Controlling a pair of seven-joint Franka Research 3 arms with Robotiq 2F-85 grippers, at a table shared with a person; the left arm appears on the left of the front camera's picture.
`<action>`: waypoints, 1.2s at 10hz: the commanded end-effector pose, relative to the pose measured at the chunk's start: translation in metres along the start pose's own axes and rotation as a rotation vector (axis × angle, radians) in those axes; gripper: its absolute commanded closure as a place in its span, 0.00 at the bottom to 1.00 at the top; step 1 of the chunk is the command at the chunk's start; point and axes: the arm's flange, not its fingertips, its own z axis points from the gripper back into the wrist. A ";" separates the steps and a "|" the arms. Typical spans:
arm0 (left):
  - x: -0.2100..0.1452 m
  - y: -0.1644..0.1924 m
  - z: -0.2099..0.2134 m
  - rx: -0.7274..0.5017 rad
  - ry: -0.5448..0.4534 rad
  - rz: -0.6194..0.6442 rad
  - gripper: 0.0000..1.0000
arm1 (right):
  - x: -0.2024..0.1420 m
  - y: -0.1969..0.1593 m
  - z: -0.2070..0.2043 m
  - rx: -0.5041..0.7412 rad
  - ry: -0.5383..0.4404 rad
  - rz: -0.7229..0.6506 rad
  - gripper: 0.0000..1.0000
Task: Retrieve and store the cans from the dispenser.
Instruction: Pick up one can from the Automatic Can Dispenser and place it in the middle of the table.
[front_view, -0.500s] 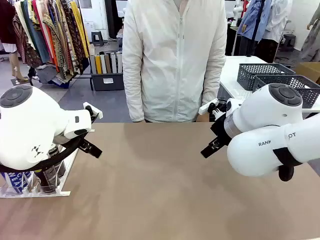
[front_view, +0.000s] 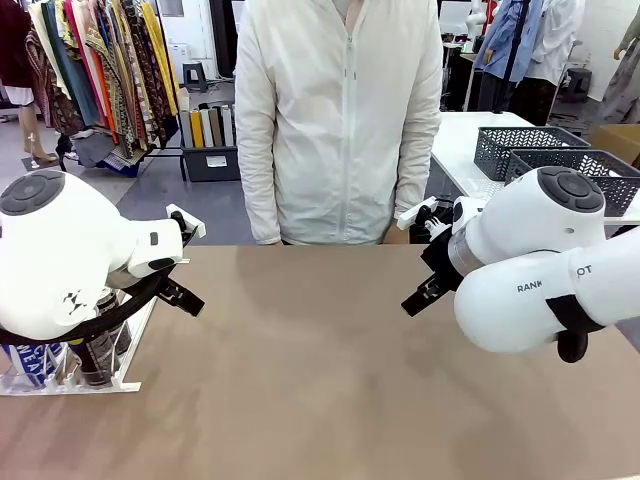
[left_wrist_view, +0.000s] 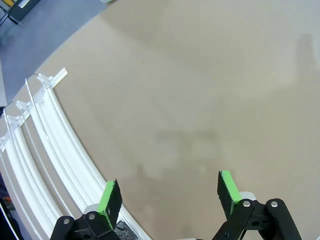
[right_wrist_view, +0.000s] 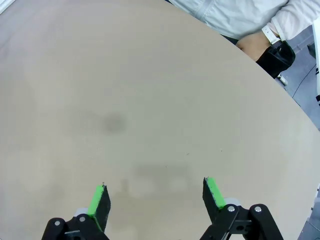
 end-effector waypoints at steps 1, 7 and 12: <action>0.000 0.000 0.000 0.000 0.000 -0.001 0.00 | 0.000 0.000 0.000 0.000 0.000 0.000 0.00; 0.000 0.000 0.000 0.000 0.000 -0.001 0.00 | 0.000 0.000 0.000 0.000 0.000 0.000 0.00; 0.000 0.000 0.000 0.000 0.000 0.000 0.00 | 0.000 0.000 0.000 0.000 0.000 0.000 0.00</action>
